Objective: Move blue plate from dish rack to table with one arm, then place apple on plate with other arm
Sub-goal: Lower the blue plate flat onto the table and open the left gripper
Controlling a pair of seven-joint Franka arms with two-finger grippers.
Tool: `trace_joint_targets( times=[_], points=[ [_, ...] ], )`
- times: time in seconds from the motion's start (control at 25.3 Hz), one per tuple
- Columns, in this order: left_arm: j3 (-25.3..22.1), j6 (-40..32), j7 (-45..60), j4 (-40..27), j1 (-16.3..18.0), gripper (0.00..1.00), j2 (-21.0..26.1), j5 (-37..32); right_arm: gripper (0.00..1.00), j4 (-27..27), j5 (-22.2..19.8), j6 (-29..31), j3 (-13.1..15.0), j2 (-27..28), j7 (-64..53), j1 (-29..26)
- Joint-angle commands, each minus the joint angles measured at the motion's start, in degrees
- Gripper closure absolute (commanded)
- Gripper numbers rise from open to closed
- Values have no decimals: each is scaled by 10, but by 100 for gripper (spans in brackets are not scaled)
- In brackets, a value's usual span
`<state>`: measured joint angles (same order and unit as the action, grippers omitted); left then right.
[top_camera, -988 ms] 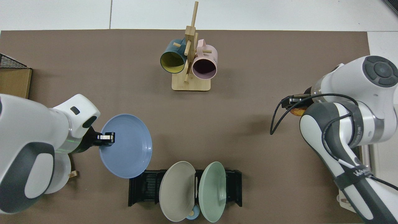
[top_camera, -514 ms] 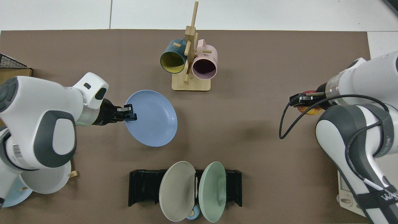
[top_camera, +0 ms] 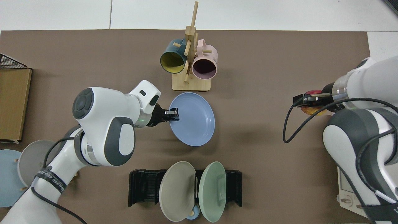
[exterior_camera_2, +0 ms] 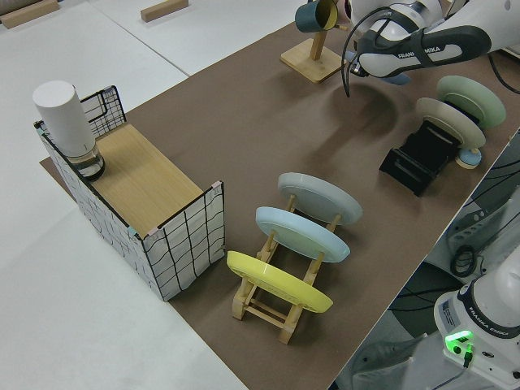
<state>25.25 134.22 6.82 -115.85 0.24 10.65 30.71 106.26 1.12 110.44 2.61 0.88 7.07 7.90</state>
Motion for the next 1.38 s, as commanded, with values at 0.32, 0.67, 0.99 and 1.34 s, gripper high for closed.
trace_joint_targets(
  times=[0.32,0.67,0.99,1.34],
  points=[
    [37,58,-1,-9,-24,85,20,-6,100,10,4,-9,-2,-12,8,-1],
    [37,59,-5,-17,-19,76,20,-31,100,13,4,-9,-2,-13,8,0],
    [12,34,-4,-22,-16,74,17,-85,100,17,5,-8,-3,-13,13,11],
    [-58,-130,10,47,-16,71,-8,-208,100,19,4,6,-3,-4,78,61]
  ],
)
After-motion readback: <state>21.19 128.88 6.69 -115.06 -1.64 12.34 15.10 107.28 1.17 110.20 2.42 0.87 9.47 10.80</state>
